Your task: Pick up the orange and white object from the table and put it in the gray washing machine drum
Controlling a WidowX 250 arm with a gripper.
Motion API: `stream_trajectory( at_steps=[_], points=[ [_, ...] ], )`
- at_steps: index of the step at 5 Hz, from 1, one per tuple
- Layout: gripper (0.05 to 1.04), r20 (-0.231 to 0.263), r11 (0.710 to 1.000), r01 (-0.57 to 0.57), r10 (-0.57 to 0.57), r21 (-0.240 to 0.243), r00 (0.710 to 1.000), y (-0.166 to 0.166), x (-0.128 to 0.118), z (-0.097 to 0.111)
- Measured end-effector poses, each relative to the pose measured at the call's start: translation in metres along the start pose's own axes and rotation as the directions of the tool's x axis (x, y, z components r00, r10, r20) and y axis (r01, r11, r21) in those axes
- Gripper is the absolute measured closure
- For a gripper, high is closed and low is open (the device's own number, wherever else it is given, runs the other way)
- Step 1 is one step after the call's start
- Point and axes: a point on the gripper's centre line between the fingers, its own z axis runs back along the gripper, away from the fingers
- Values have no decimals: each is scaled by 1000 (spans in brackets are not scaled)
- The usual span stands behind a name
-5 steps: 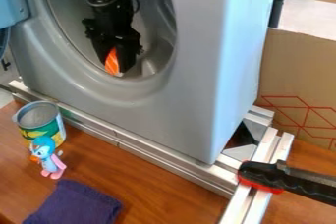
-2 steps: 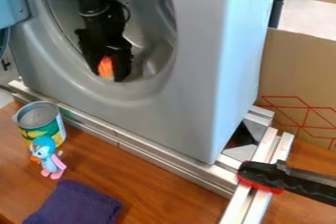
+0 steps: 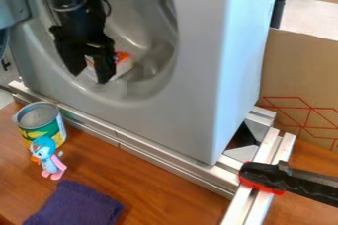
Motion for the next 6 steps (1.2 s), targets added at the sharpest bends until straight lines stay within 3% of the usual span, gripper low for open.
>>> stream_trajectory(
  at_steps=[1,2,3,4,5,6],
  points=[
    [86,-130,989,-19,38,147,991,9,-47,16],
    [86,-351,962,35,65,271,934,-2,-93,5],
    [86,-415,965,103,7,243,910,-12,-142,6],
    [86,-327,971,173,-112,162,938,-14,-144,2],
    [86,-212,983,181,-172,26,962,-5,-142,0],
    [86,-131,977,196,-205,-79,970,-1,-131,-4]
  ],
)
